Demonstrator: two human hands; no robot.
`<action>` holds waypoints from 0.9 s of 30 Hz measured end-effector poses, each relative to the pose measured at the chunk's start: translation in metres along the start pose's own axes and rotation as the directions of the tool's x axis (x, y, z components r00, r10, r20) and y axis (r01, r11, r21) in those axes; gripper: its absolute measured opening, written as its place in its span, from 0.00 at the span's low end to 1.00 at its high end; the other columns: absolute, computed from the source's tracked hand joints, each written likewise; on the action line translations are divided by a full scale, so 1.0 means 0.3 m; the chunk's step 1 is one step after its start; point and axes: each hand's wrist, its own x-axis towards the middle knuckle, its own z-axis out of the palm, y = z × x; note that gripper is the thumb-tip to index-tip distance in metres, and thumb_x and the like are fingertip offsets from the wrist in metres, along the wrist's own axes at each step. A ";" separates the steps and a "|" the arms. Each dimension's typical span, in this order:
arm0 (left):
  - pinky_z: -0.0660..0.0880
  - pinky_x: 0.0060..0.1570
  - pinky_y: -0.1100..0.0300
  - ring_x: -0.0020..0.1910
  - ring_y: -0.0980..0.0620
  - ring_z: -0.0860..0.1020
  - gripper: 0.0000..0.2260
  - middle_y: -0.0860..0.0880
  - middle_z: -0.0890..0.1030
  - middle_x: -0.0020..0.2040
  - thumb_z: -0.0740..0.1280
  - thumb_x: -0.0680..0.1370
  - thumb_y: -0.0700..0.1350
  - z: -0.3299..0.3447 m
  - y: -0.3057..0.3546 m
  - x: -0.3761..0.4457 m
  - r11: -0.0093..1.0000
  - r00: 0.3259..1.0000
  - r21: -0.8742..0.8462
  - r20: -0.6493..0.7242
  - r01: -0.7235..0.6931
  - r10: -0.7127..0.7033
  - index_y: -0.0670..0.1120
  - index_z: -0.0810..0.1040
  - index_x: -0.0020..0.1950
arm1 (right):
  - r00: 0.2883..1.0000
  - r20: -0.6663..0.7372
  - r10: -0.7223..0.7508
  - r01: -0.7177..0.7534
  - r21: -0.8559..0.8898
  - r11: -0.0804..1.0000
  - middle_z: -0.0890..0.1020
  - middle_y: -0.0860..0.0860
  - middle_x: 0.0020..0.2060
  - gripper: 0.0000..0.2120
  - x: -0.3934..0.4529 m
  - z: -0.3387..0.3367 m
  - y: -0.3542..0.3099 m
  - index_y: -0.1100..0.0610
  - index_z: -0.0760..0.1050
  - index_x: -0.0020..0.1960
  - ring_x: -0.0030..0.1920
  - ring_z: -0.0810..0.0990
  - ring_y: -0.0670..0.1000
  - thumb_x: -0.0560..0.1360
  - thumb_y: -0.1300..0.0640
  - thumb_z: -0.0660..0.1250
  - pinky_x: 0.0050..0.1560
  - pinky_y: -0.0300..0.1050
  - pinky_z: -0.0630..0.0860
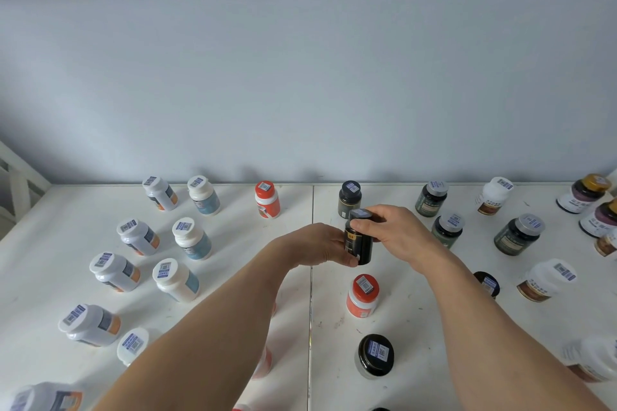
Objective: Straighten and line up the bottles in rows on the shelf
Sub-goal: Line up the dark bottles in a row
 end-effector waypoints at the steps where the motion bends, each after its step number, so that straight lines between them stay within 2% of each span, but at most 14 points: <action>1: 0.67 0.64 0.54 0.64 0.47 0.74 0.23 0.50 0.79 0.64 0.73 0.74 0.51 0.003 -0.001 -0.001 1.000 1.000 0.016 -0.002 0.005 -0.005 0.51 0.76 0.68 | 1.000 0.003 0.000 0.000 -0.002 1.000 0.86 0.44 0.45 0.08 -0.001 0.003 0.004 0.45 0.82 0.51 0.50 0.83 0.47 0.73 0.46 0.74 0.58 0.48 0.78; 8: 0.67 0.65 0.53 0.64 0.47 0.75 0.23 0.49 0.79 0.64 0.73 0.75 0.51 0.016 -0.002 -0.007 0.998 1.000 0.058 -0.022 0.020 -0.019 0.50 0.75 0.68 | 1.000 0.030 0.002 -0.001 -0.030 1.000 0.84 0.45 0.49 0.14 -0.007 0.011 0.007 0.49 0.80 0.59 0.52 0.81 0.47 0.75 0.47 0.72 0.56 0.45 0.76; 14: 0.67 0.68 0.51 0.63 0.48 0.75 0.22 0.50 0.80 0.64 0.72 0.75 0.51 0.012 -0.008 -0.007 0.995 0.998 0.097 -0.059 0.026 -0.021 0.49 0.76 0.68 | 0.999 0.039 -0.011 0.014 -0.065 0.998 0.82 0.41 0.47 0.10 -0.003 0.013 0.017 0.46 0.77 0.56 0.50 0.79 0.43 0.76 0.49 0.71 0.44 0.35 0.71; 16: 0.69 0.67 0.51 0.63 0.48 0.76 0.23 0.51 0.80 0.64 0.73 0.74 0.51 0.006 -0.018 -0.003 0.992 0.996 0.119 -0.090 0.029 -0.018 0.49 0.76 0.67 | 0.999 0.040 0.005 -0.003 -0.061 0.998 0.82 0.44 0.50 0.13 0.001 0.020 0.033 0.49 0.77 0.59 0.53 0.79 0.47 0.75 0.52 0.72 0.48 0.37 0.72; 18: 0.69 0.67 0.52 0.64 0.49 0.76 0.25 0.52 0.79 0.64 0.74 0.73 0.52 0.000 -0.026 -0.001 0.991 0.992 0.129 -0.127 0.042 -0.026 0.49 0.75 0.69 | 0.998 0.047 0.031 -0.029 -0.040 0.999 0.83 0.46 0.53 0.17 0.008 0.029 0.054 0.51 0.78 0.62 0.56 0.80 0.49 0.74 0.54 0.73 0.56 0.44 0.76; 21: 0.69 0.67 0.55 0.64 0.50 0.75 0.27 0.52 0.78 0.65 0.74 0.73 0.52 -0.004 -0.030 0.000 0.985 0.985 0.165 -0.168 0.057 -0.029 0.49 0.72 0.71 | 0.996 0.068 0.064 -0.058 -0.080 0.995 0.81 0.47 0.59 0.22 0.013 0.049 0.075 0.50 0.75 0.66 0.61 0.78 0.51 0.73 0.56 0.74 0.65 0.54 0.74; 24: 0.69 0.66 0.56 0.64 0.50 0.75 0.27 0.52 0.78 0.65 0.73 0.74 0.52 -0.004 -0.031 -0.002 0.977 0.981 0.203 -0.191 0.067 -0.028 0.49 0.72 0.71 | 0.993 0.067 0.101 -0.094 -0.100 0.991 0.79 0.48 0.63 0.25 0.017 0.064 0.089 0.50 0.72 0.70 0.64 0.76 0.51 0.74 0.57 0.73 0.67 0.52 0.72; 27: 0.69 0.66 0.55 0.64 0.50 0.75 0.26 0.52 0.78 0.66 0.73 0.74 0.51 -0.002 -0.029 -0.004 0.971 0.979 0.225 -0.202 0.079 -0.033 0.49 0.72 0.71 | 0.992 0.063 0.107 -0.103 -0.068 0.992 0.79 0.49 0.63 0.25 0.024 0.070 0.102 0.50 0.72 0.69 0.65 0.76 0.51 0.74 0.57 0.74 0.68 0.52 0.72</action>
